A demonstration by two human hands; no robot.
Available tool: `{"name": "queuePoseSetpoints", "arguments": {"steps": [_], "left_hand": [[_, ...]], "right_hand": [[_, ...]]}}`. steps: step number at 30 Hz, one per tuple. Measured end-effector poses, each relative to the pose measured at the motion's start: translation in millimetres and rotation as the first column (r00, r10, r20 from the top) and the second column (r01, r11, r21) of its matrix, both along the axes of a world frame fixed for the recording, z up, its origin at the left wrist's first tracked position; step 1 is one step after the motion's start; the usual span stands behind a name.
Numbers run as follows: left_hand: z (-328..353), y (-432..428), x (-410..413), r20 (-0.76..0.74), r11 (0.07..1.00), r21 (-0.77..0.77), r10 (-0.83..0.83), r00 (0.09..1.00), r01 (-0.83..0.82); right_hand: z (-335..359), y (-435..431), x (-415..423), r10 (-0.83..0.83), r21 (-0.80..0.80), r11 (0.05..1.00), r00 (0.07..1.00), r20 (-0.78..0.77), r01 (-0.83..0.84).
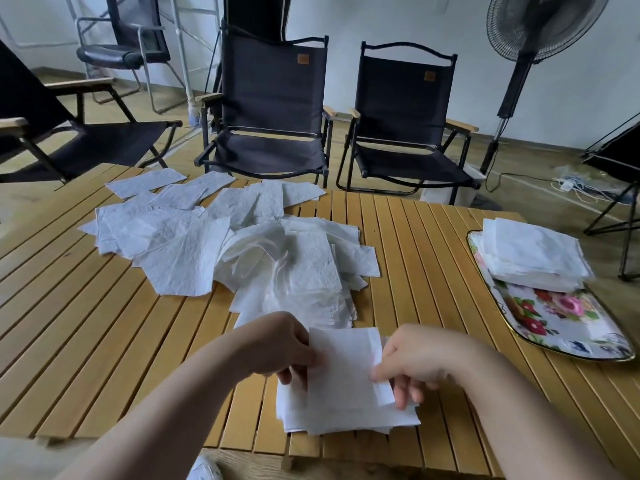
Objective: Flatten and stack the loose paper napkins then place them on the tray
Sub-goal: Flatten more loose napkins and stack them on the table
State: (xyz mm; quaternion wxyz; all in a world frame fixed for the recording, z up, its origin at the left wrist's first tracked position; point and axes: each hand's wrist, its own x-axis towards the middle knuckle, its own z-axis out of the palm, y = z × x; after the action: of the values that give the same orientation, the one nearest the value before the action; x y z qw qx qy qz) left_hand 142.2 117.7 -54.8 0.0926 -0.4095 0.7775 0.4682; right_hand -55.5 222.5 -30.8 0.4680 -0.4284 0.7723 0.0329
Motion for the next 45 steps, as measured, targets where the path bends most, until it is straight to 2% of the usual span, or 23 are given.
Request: {"name": "queuePoseSetpoints", "arguments": {"steps": [5, 6, 8, 9, 11, 12, 13, 16, 20, 26, 33, 36, 40, 43, 45], "left_hand": [[-3.6, -6.2, -2.7, 0.067, 0.991, -0.117, -0.056, 0.996, 0.063], [-3.5, -8.2, -2.1, 0.081, 0.989, -0.136, -0.047, 0.996, 0.058], [-3.1, -13.5, 1.2, 0.082, 0.983, -0.184, 0.022, 0.996, -0.006], [-2.9, -16.9, 3.7, 0.056, 0.976, -0.209, 0.077, 0.995, -0.064], [-2.2, -24.4, 9.2, -0.020, 0.953, -0.233, 0.194, 0.981, -0.193], [-2.3, -28.3, 11.9, -0.053, 0.940, -0.236, 0.240, 0.969, -0.246], [-2.8, -31.9, 14.4, -0.080, 0.928, -0.238, 0.274, 0.958, -0.286], [-4.4, -37.7, 19.3, -0.135, 0.909, -0.232, 0.323, 0.937, -0.347], [-8.8, -40.1, 20.3, -0.176, 0.900, -0.210, 0.349, 0.920, -0.382], [-12.9, -44.8, 17.3, -0.169, 0.902, -0.208, 0.348, 0.922, -0.379], [-13.8, -42.6, 14.7, -0.174, 0.900, -0.201, 0.356, 0.918, -0.387], [-13.6, -42.3, 14.0, -0.173, 0.899, -0.210, 0.353, 0.919, -0.385], [-9.3, -42.6, 13.3, -0.223, 0.890, -0.241, 0.338, 0.915, -0.387], [-7.6, -42.7, 12.8, -0.306, 0.862, -0.282, 0.336, 0.891, -0.422], [-5.7, -41.7, 13.9, -0.376, 0.849, -0.260, 0.350, 0.858, -0.460]], "right_hand": [[0.2, -13.7, 2.0, 0.053, 0.078, 0.996, 0.993, -0.105, -0.045], [3.1, -16.1, -1.5, 0.053, 0.028, 0.998, 0.984, -0.168, -0.049], [8.2, -20.0, -9.2, -0.105, -0.248, 0.968, 0.957, -0.271, 0.036], [6.7, -22.4, -11.9, -0.243, -0.451, 0.886, 0.934, -0.260, 0.105], [-3.3, -28.9, -7.2, -0.424, -0.774, 0.611, 0.894, -0.142, 0.167], [-11.2, -34.0, -1.6, -0.430, -0.840, 0.520, 0.897, -0.104, 0.152], [-19.6, -40.5, 5.2, -0.394, -0.862, 0.489, 0.915, -0.081, 0.134], [-36.9, -64.5, 27.2, -0.224, -0.818, 0.572, 0.971, -0.088, 0.058], [-50.4, -88.1, 46.4, -0.127, -0.765, 0.644, 0.985, -0.118, -0.008], [-55.8, -98.8, 40.8, -0.234, -0.765, 0.643, 0.963, -0.136, 0.048], [-45.7, -79.3, 25.5, -0.114, -0.713, 0.698, 0.973, -0.201, -0.065], [-46.1, -67.6, 20.3, -0.118, -0.770, 0.635, 0.977, -0.175, -0.061], [-37.5, -57.4, 10.5, -0.230, -0.918, 0.395, 0.966, -0.121, -0.021], [-18.7, -46.5, 7.6, -0.215, -0.962, 0.269, 0.977, -0.006, 0.054], [-0.8, -34.4, 10.9, -0.164, -0.961, 0.223, 0.978, 0.127, 0.162]]}}
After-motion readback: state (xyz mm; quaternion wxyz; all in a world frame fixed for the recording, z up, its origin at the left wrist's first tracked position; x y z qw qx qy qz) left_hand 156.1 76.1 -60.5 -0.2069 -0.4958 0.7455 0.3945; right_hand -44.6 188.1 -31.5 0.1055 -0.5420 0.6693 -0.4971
